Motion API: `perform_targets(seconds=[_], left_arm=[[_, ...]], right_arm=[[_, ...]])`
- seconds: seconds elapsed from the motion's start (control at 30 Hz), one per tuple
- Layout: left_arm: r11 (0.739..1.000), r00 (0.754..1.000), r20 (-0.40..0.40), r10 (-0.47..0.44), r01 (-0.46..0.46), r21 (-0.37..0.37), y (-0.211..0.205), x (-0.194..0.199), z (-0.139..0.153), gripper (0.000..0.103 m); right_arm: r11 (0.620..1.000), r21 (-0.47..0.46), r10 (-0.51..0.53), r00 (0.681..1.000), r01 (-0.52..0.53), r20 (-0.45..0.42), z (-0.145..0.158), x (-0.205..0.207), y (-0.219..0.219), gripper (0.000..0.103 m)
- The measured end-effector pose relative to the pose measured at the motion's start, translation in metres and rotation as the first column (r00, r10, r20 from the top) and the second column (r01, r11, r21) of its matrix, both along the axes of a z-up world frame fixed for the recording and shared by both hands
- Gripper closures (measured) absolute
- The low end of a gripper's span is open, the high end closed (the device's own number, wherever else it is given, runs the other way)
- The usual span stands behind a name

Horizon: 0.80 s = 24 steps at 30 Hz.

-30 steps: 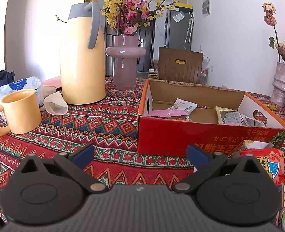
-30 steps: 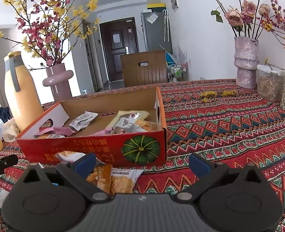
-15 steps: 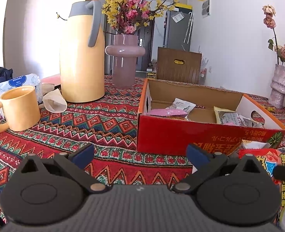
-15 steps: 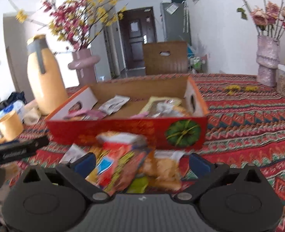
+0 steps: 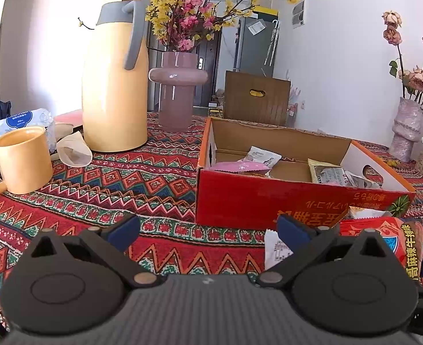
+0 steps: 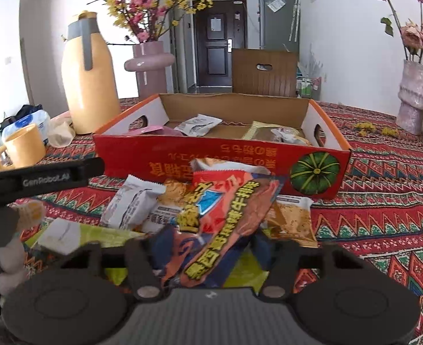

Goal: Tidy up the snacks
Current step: 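Grasp a red-and-yellow chip bag with the right tool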

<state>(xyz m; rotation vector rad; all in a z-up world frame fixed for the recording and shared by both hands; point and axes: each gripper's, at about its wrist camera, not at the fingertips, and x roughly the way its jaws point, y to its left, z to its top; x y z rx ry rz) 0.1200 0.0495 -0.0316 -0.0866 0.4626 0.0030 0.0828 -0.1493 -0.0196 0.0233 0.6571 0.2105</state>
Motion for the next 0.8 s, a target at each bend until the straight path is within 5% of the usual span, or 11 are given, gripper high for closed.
perform_targets(seconds=[0.4, 0.57, 0.8], left_arm=[[0.998, 0.996, -0.065, -0.068, 0.068, -0.004, 0.0, 0.005, 0.007, 0.0], [0.989, 0.991, -0.06, -0.118, 0.122, 0.087, 0.005, -0.006, 0.018, 0.0], [0.943, 0.956, -0.155, -0.25, 0.277, 0.187, 0.006, -0.018, 0.013, 0.0]], right_arm=[[0.998, 0.061, -0.009, 0.999, 0.005, 0.05, 0.014, -0.008, -0.009, 0.078], [0.994, 0.1, -0.052, 0.995, 0.043, 0.089, 0.025, -0.015, -0.024, 0.085], [0.983, 0.163, -0.112, 0.983, 0.088, 0.147, 0.04, -0.028, -0.048, 0.088]])
